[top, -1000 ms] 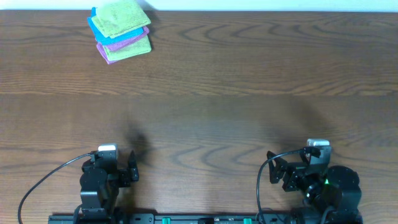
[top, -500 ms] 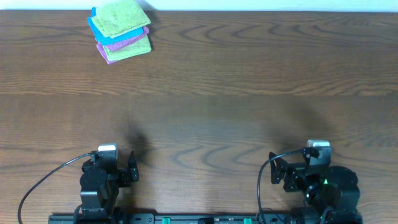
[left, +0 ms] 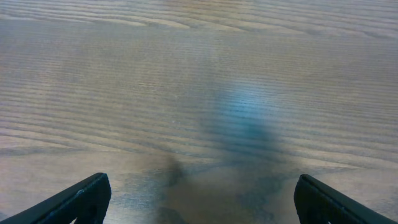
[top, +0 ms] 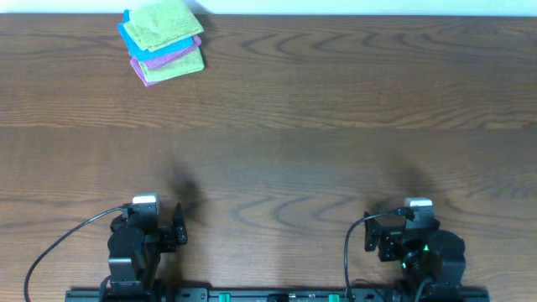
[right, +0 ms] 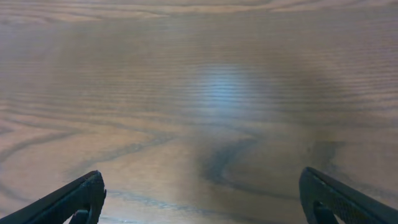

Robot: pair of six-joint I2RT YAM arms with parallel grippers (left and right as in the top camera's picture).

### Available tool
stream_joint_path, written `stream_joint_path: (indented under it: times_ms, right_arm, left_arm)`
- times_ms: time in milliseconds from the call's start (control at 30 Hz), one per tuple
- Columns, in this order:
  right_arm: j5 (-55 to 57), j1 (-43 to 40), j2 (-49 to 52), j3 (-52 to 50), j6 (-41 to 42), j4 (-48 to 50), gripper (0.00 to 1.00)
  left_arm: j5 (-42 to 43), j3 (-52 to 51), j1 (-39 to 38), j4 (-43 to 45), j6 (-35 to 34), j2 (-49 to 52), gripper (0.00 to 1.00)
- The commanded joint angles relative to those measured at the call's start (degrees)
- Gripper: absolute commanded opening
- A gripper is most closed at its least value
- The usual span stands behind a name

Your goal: Fold the cloth

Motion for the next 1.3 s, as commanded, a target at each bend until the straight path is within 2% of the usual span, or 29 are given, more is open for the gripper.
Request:
stream_joint_path:
  times_ms: [0, 1267]
  right_arm:
    - [0.5, -1.1, -1.1, -1.0, -2.4, 0.1, 0.99]
    - [0.5, -1.3, -1.3, -2.3, -4.5, 0.2, 0.99]
  left_arm:
    - [-0.6, -0.4, -0.3, -0.5, -0.6, -0.6, 0.95]
    - [-0.6, -0.4, -0.3, -0.5, -0.6, -0.6, 0.96]
